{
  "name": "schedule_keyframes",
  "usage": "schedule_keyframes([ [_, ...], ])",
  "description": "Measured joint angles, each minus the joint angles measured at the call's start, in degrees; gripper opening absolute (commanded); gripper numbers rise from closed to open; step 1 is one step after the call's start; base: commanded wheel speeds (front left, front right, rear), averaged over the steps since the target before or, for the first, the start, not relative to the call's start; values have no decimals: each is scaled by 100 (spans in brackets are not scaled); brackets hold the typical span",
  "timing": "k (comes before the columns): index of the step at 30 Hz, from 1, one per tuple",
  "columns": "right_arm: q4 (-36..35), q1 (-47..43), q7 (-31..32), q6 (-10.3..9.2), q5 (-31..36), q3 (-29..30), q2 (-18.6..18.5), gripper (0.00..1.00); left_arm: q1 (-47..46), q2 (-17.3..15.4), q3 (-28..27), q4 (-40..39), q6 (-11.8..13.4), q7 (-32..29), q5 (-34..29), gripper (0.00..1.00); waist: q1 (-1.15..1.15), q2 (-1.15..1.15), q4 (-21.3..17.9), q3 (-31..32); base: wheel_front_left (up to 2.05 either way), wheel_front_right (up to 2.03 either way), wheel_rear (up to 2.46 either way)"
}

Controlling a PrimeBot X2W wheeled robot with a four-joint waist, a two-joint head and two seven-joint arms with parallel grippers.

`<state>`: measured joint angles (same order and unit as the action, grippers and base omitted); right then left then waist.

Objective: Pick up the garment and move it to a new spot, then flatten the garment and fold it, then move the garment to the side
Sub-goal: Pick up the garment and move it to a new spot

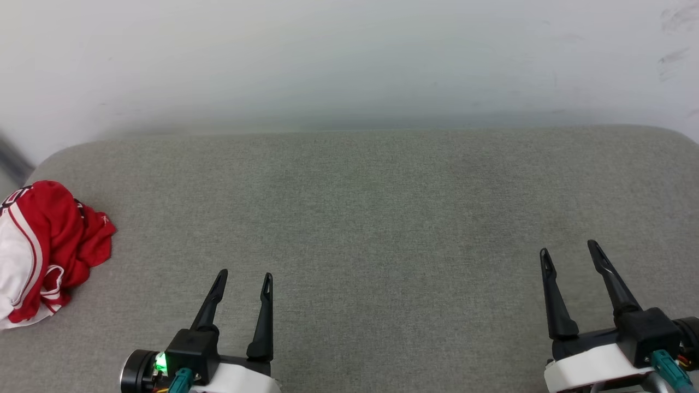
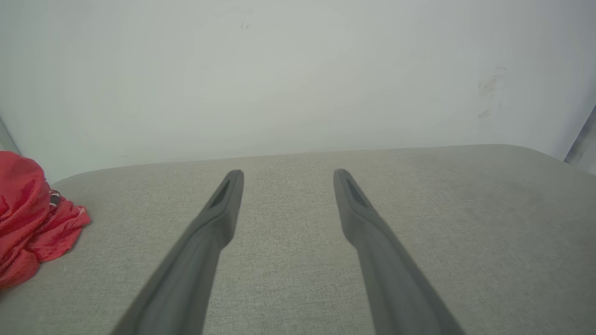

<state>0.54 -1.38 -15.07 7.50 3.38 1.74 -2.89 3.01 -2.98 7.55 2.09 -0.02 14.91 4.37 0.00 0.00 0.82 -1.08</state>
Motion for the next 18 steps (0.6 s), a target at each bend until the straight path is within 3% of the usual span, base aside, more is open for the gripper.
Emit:
schedule_keyframes([
  [9, 8, -5, -1, 0, -48, -157, 0, 100, -9, 5, -140, 25, 25, 15, 185, 100, 0, 0, 335, -57, 0, 0, 0],
  [18, 33, -12, -1, 0, -127, -319, 0, 100, -32, 5, -275, 1, 4, 15, 142, 100, 0, 0, 1006, -79, 0, 0, 0],
])
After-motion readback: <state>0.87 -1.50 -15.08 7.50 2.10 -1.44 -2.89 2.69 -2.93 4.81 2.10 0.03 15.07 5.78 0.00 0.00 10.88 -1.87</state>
